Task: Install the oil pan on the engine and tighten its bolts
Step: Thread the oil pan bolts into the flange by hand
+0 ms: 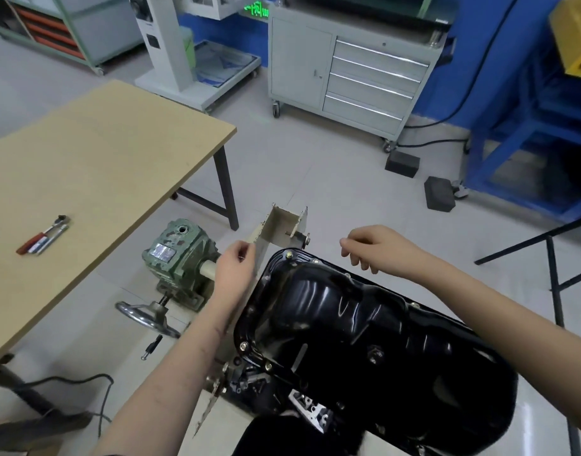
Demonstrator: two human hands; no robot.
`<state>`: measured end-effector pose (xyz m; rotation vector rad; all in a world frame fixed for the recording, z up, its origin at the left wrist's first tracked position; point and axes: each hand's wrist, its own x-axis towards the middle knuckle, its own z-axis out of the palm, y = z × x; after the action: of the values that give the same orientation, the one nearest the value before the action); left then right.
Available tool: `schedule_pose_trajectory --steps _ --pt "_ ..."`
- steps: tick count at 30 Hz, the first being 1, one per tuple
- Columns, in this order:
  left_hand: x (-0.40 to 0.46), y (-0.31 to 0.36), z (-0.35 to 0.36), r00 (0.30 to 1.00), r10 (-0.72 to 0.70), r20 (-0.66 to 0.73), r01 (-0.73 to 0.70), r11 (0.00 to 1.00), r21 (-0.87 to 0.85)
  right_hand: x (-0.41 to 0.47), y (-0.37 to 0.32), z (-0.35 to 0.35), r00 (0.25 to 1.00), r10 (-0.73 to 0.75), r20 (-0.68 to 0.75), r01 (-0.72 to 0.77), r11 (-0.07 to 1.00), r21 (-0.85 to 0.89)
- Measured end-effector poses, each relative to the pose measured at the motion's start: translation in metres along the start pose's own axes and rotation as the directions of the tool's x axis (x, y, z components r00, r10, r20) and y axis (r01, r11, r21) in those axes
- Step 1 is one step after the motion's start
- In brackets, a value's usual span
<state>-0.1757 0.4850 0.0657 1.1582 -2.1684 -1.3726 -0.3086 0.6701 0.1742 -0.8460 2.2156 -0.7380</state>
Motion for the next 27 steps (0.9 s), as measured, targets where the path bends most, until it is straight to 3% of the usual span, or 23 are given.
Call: schedule_pose_trajectory --steps 4,8,15,22,27 --pt "0.001 0.017 -0.021 0.999 -0.006 0.049 0.01 0.996 -0.091 -0.016 -0.012 0.008 0.986 -0.164 -0.034 0.157 0.976 -0.148" --pt "-0.01 0.019 -0.024 0.997 0.025 0.069 -0.014 0.987 -0.158 -0.039 -0.008 0.014 0.935 -0.349 -0.053 0.31 0.884 -0.351" --pt "-0.051 0.007 0.005 0.97 0.221 0.103 -0.194 0.955 -0.223 -0.079 0.016 0.042 0.835 -0.495 -0.239 0.315 0.787 -0.53" --pt "-0.084 -0.001 -0.004 0.974 0.226 0.01 -0.211 0.924 -0.32 -0.129 0.012 0.078 0.696 -0.555 -0.455 0.35 0.816 -0.461" --pt "-0.1 -0.012 -0.023 0.98 0.198 0.035 -0.173 0.921 -0.35 -0.144 -0.021 0.113 0.661 -0.542 -0.519 0.485 0.836 -0.256"
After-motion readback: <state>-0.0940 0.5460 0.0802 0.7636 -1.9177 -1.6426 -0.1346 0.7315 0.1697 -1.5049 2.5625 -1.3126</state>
